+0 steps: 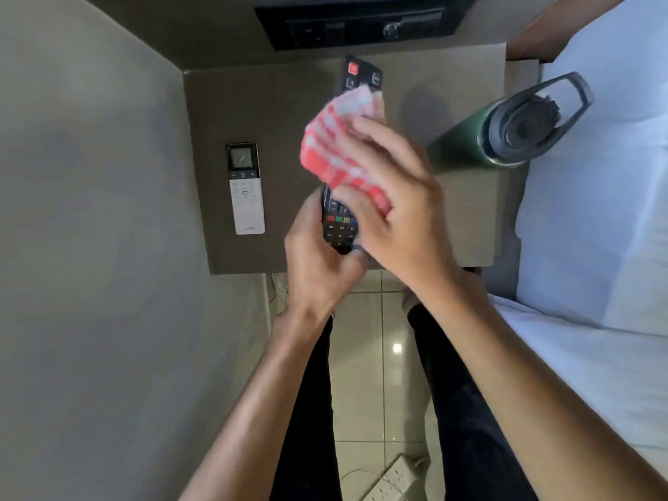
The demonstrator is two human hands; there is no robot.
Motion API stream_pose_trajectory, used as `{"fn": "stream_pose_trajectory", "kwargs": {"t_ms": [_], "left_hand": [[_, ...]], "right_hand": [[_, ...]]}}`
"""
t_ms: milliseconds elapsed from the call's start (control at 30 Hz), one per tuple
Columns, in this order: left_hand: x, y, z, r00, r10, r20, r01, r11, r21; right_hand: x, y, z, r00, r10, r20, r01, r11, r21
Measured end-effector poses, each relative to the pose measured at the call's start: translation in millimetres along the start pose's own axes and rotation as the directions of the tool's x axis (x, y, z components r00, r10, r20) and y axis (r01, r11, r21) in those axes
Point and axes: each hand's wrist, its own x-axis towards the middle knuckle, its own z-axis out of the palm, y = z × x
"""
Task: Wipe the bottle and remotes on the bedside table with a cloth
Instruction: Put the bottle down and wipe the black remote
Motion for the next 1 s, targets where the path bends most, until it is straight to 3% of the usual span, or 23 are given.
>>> {"fn": "stream_pose_trajectory", "kwargs": {"t_ms": [67,133,233,333,400,533,667,800,900,933,1000], "left_hand": [[3.7,5.8,-4.8,1.000,0.025,0.007,-0.024,1.000,-0.011],[7.9,3.0,-12.4,0.999,0.033,-0.021,-0.033,0.999,0.006],[7.9,-6.2,-22.2,0.999,0.046,0.006,-0.046,0.999,-0.008],[9.1,2.8,-19.2,0.999,-0.016,0.044,0.018,0.999,-0.051],[16.0,8.7,-20.5,0.999,-0.010,0.050,0.016,0.994,-0.112],[18.4,3.2,-26.6,0.999,0.042,0.005,-0.042,0.994,-0.097],[18.1,4.4,-16.9,0.999,-0.033,0.029,0.037,0.987,-0.156],[15.4,-5.1,-20.5,0.999,-0.032,-0.002,0.031,0.990,-0.134],[11.6,-4.5,-11.8,0.991,-0.131,0.043,0.136,0.972,-0.191],[13.6,-7.7,-9.6,0.990,-0.137,0.036,0.141,0.973,-0.185],[18.7,-18.7,-9.4,0.985,-0.171,0.022,0.172,0.965,-0.200]], "right_hand": [[1.9,-5.4,11.9,1.000,0.002,-0.007,-0.002,0.996,-0.094],[-9.3,-11.4,18.3,0.999,0.038,0.024,-0.036,0.997,-0.067],[-19.6,-19.8,13.8,0.989,-0.020,0.147,0.022,1.000,-0.018],[17.6,0.6,10.2,1.000,-0.009,-0.004,0.008,0.990,-0.142],[27.9,-3.3,14.9,0.993,0.038,-0.112,-0.052,0.991,-0.123],[6.0,-20.5,20.3,0.999,-0.024,0.047,0.029,0.994,-0.103],[29.1,-6.5,17.6,0.995,0.069,-0.074,-0.081,0.980,-0.180],[11.2,-17.6,14.8,0.983,0.004,0.182,0.024,0.988,-0.152],[28.1,-7.0,11.9,0.995,0.079,0.064,-0.061,0.967,-0.249],[30.4,-8.4,12.4,0.991,0.100,0.087,-0.076,0.966,-0.246],[27.3,-12.6,11.0,0.935,0.101,0.340,-0.035,0.980,-0.194]]}}
